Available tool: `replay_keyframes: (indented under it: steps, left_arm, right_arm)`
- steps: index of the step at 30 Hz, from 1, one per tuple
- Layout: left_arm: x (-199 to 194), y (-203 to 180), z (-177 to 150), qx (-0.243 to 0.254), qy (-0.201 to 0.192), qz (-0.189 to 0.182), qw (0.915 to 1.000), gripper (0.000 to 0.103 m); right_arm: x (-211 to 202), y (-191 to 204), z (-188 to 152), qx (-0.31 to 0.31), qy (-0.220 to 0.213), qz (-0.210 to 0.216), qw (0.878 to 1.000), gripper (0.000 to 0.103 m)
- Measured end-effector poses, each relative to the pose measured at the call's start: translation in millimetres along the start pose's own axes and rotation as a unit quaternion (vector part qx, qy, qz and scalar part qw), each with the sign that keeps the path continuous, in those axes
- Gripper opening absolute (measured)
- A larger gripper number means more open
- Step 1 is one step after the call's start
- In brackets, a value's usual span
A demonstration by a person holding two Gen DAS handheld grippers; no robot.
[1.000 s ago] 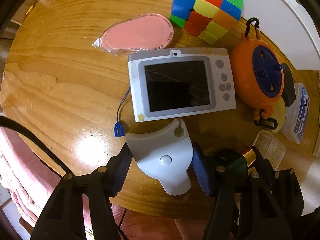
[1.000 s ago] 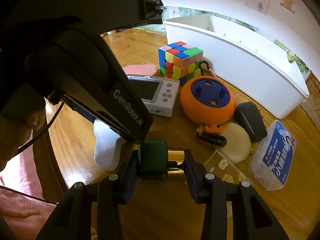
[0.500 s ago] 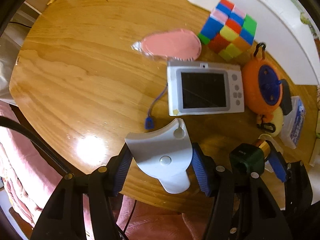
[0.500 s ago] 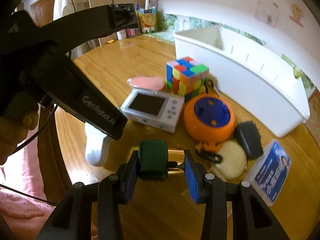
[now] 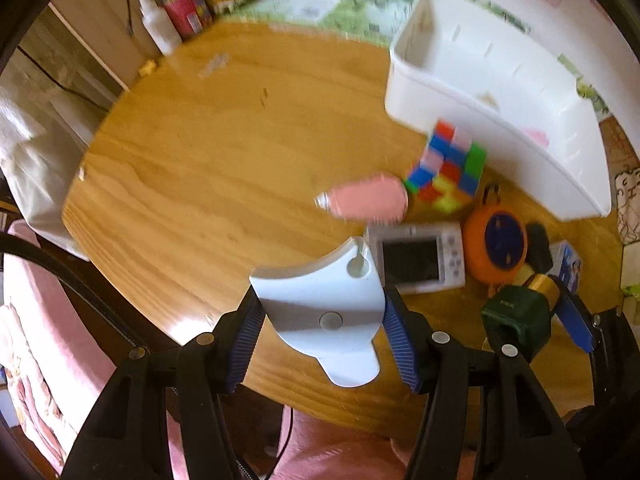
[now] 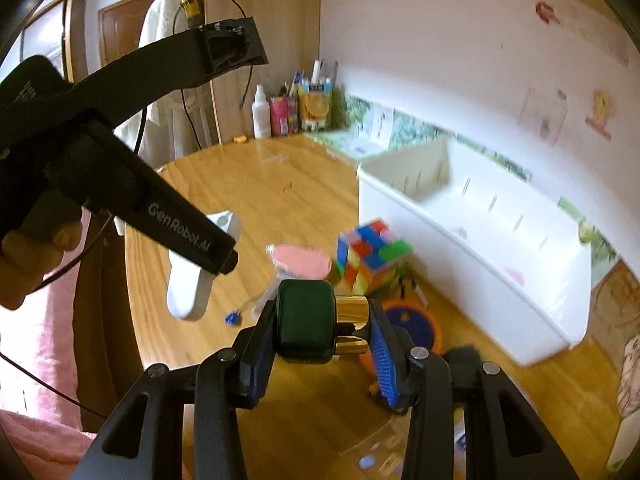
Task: Organize rigid objects
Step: 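Carry white piece into bin and open left tool while right carries green bottle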
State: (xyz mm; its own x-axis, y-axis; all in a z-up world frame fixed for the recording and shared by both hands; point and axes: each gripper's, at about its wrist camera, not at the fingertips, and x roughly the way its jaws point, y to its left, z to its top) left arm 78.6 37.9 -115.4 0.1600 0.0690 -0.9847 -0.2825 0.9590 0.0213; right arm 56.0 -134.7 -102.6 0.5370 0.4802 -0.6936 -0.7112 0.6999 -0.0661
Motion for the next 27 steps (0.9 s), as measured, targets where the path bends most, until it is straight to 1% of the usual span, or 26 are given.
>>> replay_keyframes:
  steps: [2,3,7,9,11,13,16,21,27]
  left_arm:
    - [-8.9,-7.2,11.2,0.0,-0.02,0.005,0.9998,0.062]
    - [-15.5,-5.2,20.7,0.002,-0.029,0.006,0.9996,0.062]
    - [-35.2,-6.8,38.6,0.01,-0.07,0.015,0.9974,0.062]
    - [-47.3,-14.6,47.2,0.015,-0.092,0.017,0.9955,0.062]
    - [-55.1,-12.3,58.6,0.02,-0.113,0.021,0.9932,0.062]
    - [-65.4,-18.1,66.6,0.027,-0.132,0.024,0.9906,0.062]
    - [-75.3,-20.3,75.3,0.035,-0.154,0.026,0.9871,0.062]
    - [-85.6,-28.6,87.1,0.041,-0.172,0.021,0.9841,0.062]
    - [-91.6,-40.7,105.0,0.055,-0.198,0.001,0.9788,0.062]
  right_arm:
    - [-3.0,-2.6,6.6,-0.003,-0.012,-0.003,1.0,0.043]
    - [-5.1,-3.9,10.2,-0.005,-0.019,-0.005,1.0,0.043]
    - [-11.3,-8.8,23.6,-0.015,-0.043,-0.014,0.999,0.043]
    - [-14.0,-11.5,28.1,-0.017,-0.052,-0.02,0.998,0.043]
    - [-17.1,-14.6,34.7,-0.017,-0.063,-0.027,0.997,0.043]
    - [-20.0,-18.6,42.5,-0.016,-0.075,-0.037,0.996,0.043]
    - [-22.1,-25.7,56.6,-0.016,-0.09,-0.053,0.994,0.043]
    - [-25.9,-38.7,73.2,-0.004,-0.113,-0.072,0.991,0.043]
    - [-19.8,-57.5,84.0,0.015,-0.122,-0.095,0.988,0.043]
